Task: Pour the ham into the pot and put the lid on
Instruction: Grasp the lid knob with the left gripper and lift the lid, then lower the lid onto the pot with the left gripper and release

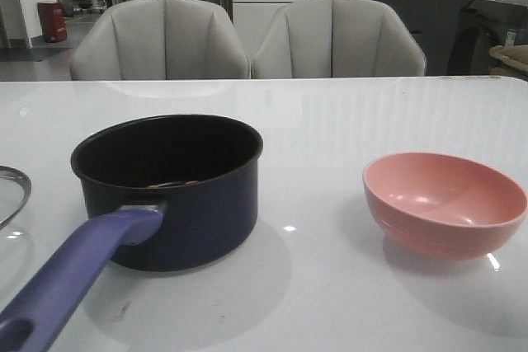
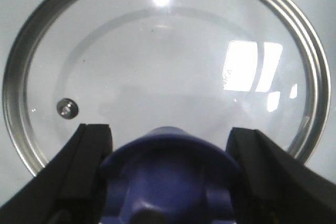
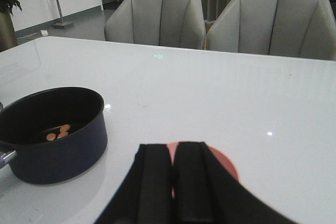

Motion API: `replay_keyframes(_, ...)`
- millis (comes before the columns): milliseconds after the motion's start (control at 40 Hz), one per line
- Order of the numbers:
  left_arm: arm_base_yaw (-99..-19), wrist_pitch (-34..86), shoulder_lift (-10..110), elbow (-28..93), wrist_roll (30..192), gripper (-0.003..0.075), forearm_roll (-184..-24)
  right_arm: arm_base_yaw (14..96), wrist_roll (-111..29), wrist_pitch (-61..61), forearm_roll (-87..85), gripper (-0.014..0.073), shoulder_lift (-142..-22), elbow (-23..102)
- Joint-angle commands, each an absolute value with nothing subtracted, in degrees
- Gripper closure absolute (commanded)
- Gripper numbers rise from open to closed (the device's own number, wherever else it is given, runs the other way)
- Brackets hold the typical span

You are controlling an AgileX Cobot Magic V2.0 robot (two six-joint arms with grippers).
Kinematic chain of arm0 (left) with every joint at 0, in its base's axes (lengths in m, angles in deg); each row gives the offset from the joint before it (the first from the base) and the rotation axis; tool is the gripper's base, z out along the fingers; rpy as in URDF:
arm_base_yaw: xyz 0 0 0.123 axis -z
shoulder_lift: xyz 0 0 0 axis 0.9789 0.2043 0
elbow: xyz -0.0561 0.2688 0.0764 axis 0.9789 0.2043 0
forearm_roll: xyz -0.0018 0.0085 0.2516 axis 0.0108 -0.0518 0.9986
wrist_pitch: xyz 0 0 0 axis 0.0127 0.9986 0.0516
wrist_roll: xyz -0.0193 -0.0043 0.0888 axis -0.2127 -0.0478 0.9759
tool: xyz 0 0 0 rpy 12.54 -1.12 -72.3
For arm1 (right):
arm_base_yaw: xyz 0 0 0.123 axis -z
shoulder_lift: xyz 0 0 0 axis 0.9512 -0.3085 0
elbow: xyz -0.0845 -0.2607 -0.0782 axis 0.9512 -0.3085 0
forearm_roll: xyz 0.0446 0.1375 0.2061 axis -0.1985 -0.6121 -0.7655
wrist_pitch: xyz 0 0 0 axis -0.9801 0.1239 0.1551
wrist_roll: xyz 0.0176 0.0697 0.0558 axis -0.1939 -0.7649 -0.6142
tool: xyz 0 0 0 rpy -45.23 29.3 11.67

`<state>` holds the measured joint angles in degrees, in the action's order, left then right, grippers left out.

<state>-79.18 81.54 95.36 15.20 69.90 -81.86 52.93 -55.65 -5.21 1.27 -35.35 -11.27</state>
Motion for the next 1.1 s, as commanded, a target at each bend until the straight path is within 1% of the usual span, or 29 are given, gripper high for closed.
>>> replay_keyframes(0, -78.74, 85.14, 91.68, 11.32, 70.66, 0.0606, -82.39, 52.83, -55.26, -9.96, 1.05, 0.0445, -35.84, -9.82)
replay_keyframes(150, -76.64, 86.74, 89.51, 7.15, 72.17, 0.0606, -82.52, 52.83, -55.26, -10.22, 1.05, 0.0445, -35.84, -9.82)
replay_keyframes(275, -73.08, 86.74, 88.11, 3.45, 72.17, 0.0607, -83.39, 52.83, -55.26, -10.27, 1.05, 0.0445, -35.84, -9.82)
replay_keyframes(550, -59.56, 86.74, 89.05, -1.38, 72.17, 0.0607, -83.81, 52.83, -55.26, -10.32, 1.05, 0.0445, -35.84, -9.82)
replay_keyframes(675, -54.72, 86.74, 90.83, -3.85, 72.17, 0.0606, -83.81, 52.83, -55.26, -10.32, 1.05, 0.0445, -35.84, -9.82)
replay_keyframes(849, -51.10, 86.74, 93.89, -6.74, 71.69, 0.0606, -84.18, 52.83, -55.26, -10.32, 1.05, 0.0445, -35.84, -9.82)
replay_keyframes(1074, -50.50, 86.74, 95.82, -7.53, 71.69, 0.0606, -86.06, 52.83, -55.26, -10.32, 1.05, 0.0445, -35.84, -9.82)
